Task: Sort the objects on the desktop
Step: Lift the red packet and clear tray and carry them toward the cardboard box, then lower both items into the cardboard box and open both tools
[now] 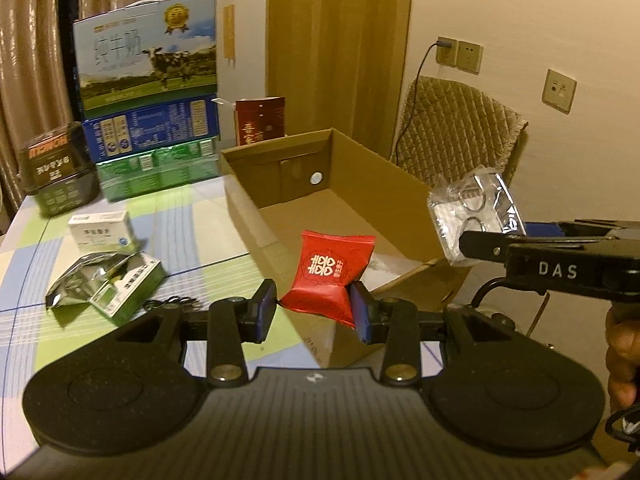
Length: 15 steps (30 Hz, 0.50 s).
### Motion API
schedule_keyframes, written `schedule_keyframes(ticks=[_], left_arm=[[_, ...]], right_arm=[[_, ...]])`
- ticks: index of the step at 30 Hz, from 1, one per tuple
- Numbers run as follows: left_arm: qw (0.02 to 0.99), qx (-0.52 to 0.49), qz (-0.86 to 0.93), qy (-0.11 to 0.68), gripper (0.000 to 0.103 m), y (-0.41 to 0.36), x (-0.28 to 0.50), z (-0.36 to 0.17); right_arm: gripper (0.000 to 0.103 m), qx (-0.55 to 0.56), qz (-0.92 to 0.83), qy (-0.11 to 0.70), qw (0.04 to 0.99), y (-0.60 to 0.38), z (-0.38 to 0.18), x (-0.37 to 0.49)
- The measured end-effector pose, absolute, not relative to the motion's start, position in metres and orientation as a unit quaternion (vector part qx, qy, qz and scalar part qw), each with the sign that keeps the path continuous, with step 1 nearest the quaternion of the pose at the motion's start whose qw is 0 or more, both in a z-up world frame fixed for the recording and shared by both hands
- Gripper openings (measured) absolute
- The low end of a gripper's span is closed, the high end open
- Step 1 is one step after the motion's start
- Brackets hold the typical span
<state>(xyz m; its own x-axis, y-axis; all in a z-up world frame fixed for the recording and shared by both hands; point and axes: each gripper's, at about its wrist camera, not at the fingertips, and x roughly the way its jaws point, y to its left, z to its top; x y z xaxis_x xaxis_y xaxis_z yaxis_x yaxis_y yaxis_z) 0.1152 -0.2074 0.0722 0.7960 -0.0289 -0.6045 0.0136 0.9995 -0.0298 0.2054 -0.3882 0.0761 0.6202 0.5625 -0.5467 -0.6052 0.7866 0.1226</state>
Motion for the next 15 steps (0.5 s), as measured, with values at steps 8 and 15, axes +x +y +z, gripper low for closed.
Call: schedule_keyframes(ticks=[8,15], left_arm=[[0.946,-0.011,-0.019,0.324,0.035,-0.219,0.136,0.071],[0.945,-0.013,-0.017,0.327,0.035,-0.224,0.153,0.070]], right_arm=[[0.052,-0.041,0.325,0.293,0.898,-0.390,0.073,0.221],[0.052,-0.052,0.331,0.291,0.896,-0.383,0.070,0.238]])
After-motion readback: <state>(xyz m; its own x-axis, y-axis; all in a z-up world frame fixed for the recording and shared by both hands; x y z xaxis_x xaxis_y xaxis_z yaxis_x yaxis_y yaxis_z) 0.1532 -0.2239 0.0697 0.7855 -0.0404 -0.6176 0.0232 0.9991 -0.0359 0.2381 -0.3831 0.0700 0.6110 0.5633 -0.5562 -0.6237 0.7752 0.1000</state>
